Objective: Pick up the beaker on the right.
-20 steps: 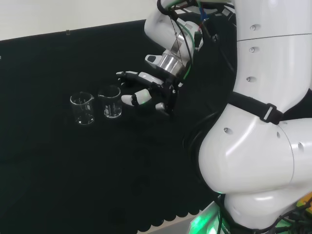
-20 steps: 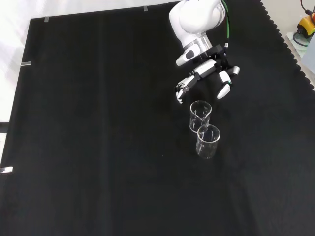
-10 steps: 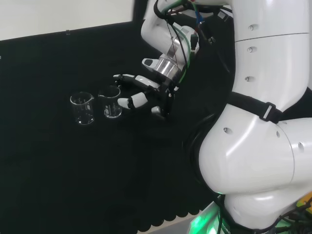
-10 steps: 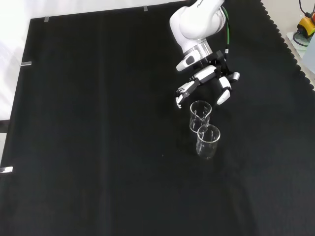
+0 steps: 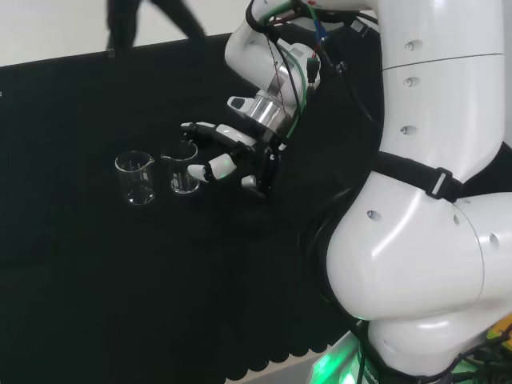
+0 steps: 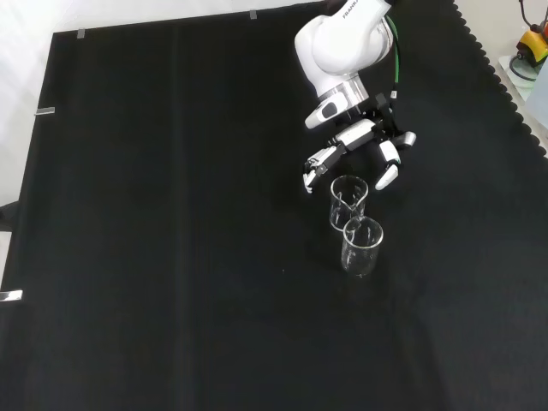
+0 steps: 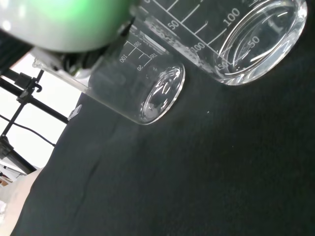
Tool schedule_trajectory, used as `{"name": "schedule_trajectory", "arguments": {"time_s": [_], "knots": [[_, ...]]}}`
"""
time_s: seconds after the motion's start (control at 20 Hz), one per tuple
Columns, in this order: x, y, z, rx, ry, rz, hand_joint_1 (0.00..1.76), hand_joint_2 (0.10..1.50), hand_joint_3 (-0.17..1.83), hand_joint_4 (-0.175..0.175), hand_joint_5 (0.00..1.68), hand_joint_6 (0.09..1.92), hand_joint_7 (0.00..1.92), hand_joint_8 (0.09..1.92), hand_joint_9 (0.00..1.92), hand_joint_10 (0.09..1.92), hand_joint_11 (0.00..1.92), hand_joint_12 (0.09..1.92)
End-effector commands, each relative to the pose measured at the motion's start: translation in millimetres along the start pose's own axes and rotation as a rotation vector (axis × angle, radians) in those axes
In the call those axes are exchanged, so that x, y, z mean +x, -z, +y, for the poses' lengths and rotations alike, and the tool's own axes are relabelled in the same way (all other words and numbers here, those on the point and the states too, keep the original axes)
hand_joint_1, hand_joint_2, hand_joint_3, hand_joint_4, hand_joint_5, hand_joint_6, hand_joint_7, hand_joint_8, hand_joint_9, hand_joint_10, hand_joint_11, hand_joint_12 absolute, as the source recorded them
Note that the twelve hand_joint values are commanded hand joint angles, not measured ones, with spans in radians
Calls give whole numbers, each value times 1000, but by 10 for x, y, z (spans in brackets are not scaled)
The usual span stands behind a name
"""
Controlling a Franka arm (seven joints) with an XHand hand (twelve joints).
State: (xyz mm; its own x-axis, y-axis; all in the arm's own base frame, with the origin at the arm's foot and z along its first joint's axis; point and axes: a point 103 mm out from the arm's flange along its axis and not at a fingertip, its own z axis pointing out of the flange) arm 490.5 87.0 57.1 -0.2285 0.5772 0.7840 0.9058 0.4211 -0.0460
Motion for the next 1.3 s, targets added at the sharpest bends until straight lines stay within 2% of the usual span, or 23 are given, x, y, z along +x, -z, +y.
{"name": "schedule_trajectory", "arguments": {"time_s": [0.05, 1.3], "knots": [[30, -43, 34, 8, 9, 7, 951, 294, 1101, -28, 226, 87, 157, 582, 213, 653, 0, 1028], [78, -192, 159, 7, 18, 50, 973, 300, 1097, -35, 378, 87, 275, 612, 304, 647, 0, 1083]]}}
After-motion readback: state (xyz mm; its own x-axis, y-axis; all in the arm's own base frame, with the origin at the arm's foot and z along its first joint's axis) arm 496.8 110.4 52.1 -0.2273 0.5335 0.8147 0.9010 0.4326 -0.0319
